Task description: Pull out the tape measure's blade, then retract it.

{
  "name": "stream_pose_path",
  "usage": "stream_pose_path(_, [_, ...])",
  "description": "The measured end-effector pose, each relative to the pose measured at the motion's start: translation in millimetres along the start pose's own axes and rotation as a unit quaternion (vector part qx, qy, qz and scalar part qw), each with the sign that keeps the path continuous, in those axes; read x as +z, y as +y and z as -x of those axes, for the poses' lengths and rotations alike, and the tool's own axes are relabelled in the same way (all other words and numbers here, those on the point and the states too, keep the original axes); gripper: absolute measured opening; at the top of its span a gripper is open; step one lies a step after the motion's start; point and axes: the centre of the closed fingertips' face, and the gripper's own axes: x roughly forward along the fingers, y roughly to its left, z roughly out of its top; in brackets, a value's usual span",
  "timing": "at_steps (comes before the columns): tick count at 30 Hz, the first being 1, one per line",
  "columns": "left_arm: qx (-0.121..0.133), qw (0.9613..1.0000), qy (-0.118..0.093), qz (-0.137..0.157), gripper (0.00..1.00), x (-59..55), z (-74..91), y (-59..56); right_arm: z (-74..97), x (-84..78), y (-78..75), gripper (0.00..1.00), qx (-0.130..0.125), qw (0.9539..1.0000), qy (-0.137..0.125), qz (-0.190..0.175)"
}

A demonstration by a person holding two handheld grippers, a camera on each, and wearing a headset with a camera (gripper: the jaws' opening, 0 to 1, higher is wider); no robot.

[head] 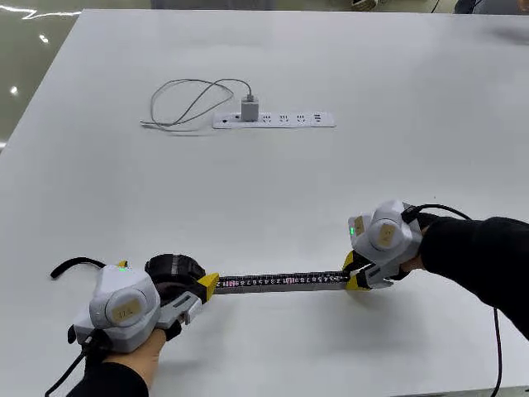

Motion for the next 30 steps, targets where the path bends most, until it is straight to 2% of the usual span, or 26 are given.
stream_pose_path(3, [0.002,1.0,0.0,0.003,0.81,-0.1,-1.1,0.3,-0.4,0.5,-0.7,0.11,-0.002,0.9999,0.007,-0.013])
stream_pose_path(5, [0.004,1.0,0.003,0.001,0.81,-1.3,-2.7,0.7,-0.7,0.9,-1.6,0.11,-0.003,0.9997,0.011,-0.023])
stream_pose_path(9, [0.005,0.9999,0.009,0.006,0.73,-2.5,-3.7,0.6,0.0,-0.4,-0.7,0.11,-0.003,0.9997,0.011,-0.022])
stream_pose_path(11, [0.005,0.9999,0.01,0.012,0.73,-3.0,-5.0,0.3,0.1,-0.4,-1.3,0.11,-0.004,0.9996,0.009,-0.028])
stream_pose_path(14, [-0.002,0.9996,0.024,0.012,0.71,-8.2,-7.6,-3.2,-0.1,-0.1,-2.5,0.12,-0.007,0.9993,0.01,-0.037])
stream_pose_path(18, [0.005,0.9995,0.024,0.018,0.67,-7.5,-6.9,-1.5,0.0,0.0,-2.2,0.12,-0.008,0.999,0.009,-0.042])
stream_pose_path(24, [0.005,0.9996,0.028,0.008,0.63,-7.8,-8.5,-3.9,-0.2,0.4,-2.5,0.11,-0.009,0.9987,0.006,-0.049])
stream_pose_path(28, [0.007,0.9995,0.029,0.006,0.62,-8.3,-8.4,-3.5,0.2,-0.3,-1.5,0.1,-0.009,0.9992,-0.005,-0.038])
stream_pose_path(30, [0.009,0.9992,0.04,-0.002,0.61,-9.0,-8.6,-3.3,0.7,-1.1,-1.1,0.09,-0.009,0.9991,-0.013,-0.038])
